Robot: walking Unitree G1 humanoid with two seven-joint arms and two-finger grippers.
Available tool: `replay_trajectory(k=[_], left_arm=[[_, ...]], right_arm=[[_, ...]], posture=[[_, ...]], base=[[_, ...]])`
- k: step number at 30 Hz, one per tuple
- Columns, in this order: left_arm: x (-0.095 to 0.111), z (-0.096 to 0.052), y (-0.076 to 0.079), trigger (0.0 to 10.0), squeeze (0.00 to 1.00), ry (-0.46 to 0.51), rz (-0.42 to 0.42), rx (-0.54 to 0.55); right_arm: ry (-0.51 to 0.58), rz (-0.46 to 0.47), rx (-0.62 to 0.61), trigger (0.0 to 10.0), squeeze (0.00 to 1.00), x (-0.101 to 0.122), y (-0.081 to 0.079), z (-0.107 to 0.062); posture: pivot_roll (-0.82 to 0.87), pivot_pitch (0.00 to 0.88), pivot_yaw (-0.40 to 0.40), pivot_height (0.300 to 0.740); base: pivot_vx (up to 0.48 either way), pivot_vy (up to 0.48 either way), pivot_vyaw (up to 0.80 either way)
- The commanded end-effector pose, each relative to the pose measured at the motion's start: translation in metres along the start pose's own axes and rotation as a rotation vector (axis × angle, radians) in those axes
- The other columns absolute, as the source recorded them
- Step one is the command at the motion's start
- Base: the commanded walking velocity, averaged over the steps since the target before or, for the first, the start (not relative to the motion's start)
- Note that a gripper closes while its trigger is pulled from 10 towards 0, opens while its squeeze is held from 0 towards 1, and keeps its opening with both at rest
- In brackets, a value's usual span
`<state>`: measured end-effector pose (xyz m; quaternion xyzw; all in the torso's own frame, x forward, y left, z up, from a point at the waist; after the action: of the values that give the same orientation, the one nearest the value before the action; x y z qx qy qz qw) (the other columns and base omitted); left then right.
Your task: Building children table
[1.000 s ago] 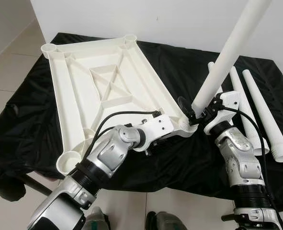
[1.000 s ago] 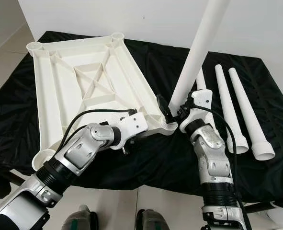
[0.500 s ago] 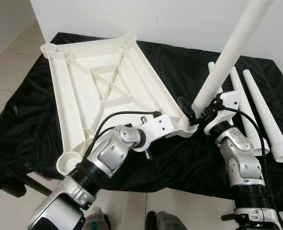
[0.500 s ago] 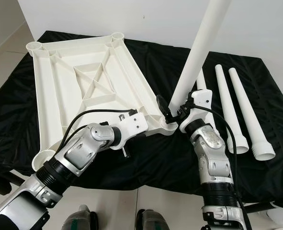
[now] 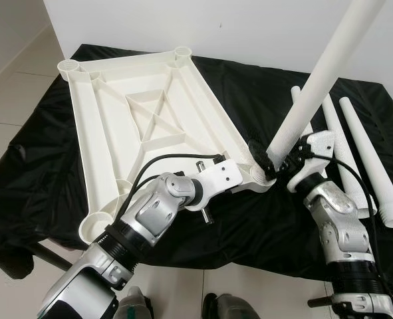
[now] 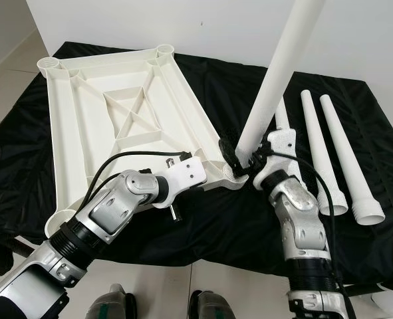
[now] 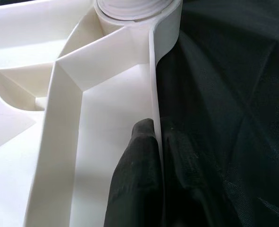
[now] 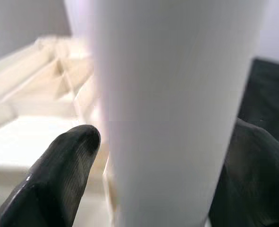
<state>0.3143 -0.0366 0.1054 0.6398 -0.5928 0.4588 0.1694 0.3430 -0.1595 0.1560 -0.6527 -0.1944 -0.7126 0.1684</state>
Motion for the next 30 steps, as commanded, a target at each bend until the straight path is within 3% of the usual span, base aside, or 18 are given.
replay_trajectory(k=[1,13,14,15,16,17,18,27,28,30], left_arm=[[-0.013,0.003,0.002,10.0,0.00,-0.055,0.010,0.007],[-0.010,0.004,0.001,10.0,0.00,-0.050,0.019,0.007],[-0.011,0.004,0.001,10.0,0.00,-0.050,0.018,0.008],[-0.011,0.004,0.001,10.0,0.00,-0.050,0.018,0.008],[-0.011,0.004,0.001,10.0,0.00,-0.050,0.018,0.008],[-0.011,0.004,0.001,10.0,0.00,-0.050,0.018,0.009],[-0.011,0.004,0.001,10.0,0.00,-0.050,0.017,0.009],[-0.011,0.004,0.000,10.0,0.00,-0.049,0.017,0.013],[-0.011,0.004,0.000,10.0,0.00,-0.049,0.016,0.015],[-0.011,0.004,0.000,10.0,0.00,-0.049,0.015,0.016]], right_arm=[[-0.010,0.006,0.018,10.0,0.00,-0.004,-0.001,-0.003],[-0.067,-0.007,0.034,10.0,0.00,-0.025,0.002,-0.009],[-0.067,-0.003,0.034,8.4,0.00,-0.025,0.003,-0.009],[-0.067,-0.003,0.034,8.4,0.00,-0.025,0.003,-0.009],[-0.066,-0.002,0.033,4.8,0.00,-0.025,0.004,-0.009],[-0.063,-0.004,0.032,3.4,0.00,-0.024,0.005,-0.009],[-0.057,-0.005,0.032,0.0,0.00,-0.023,0.006,-0.008],[-0.039,0.002,0.039,0.0,0.00,-0.020,0.006,-0.006],[-0.043,0.005,0.032,4.5,0.00,-0.022,0.006,-0.006],[-0.047,0.006,0.026,4.5,0.00,-0.023,0.005,-0.006]], posture=[[-0.06,0.052,-0.036,0.740],[-0.06,0.049,-0.033,0.740],[-0.06,0.049,-0.034,0.740],[-0.06,0.049,-0.034,0.740],[-0.06,0.049,-0.034,0.740],[-0.06,0.047,-0.034,0.740],[-0.06,0.047,-0.034,0.740],[-0.05,0.043,-0.038,0.740],[-0.05,0.042,-0.040,0.740],[-0.05,0.042,-0.040,0.740]], base=[[0.000,0.000,0.00],[0.000,0.000,0.00],[0.000,0.000,0.00],[0.000,0.000,0.00],[0.000,0.000,0.00],[0.000,0.000,0.00],[0.000,0.000,0.00],[0.000,0.000,0.00],[0.000,0.000,0.00],[0.000,0.000,0.00]])
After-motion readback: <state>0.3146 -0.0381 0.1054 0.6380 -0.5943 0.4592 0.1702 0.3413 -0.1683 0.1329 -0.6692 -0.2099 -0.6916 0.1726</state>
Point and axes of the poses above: a point about 5 cm out from each wrist's last joint towards the gripper, its own z axis pointing out of the wrist towards the gripper, its own x axis along the axis of the wrist's last joint, y = z × x, the point moved 6 cm from there along z, pointing out of the wrist towards the gripper, and after that the axes turned 2 degrees about z, right-handed, at the moved point
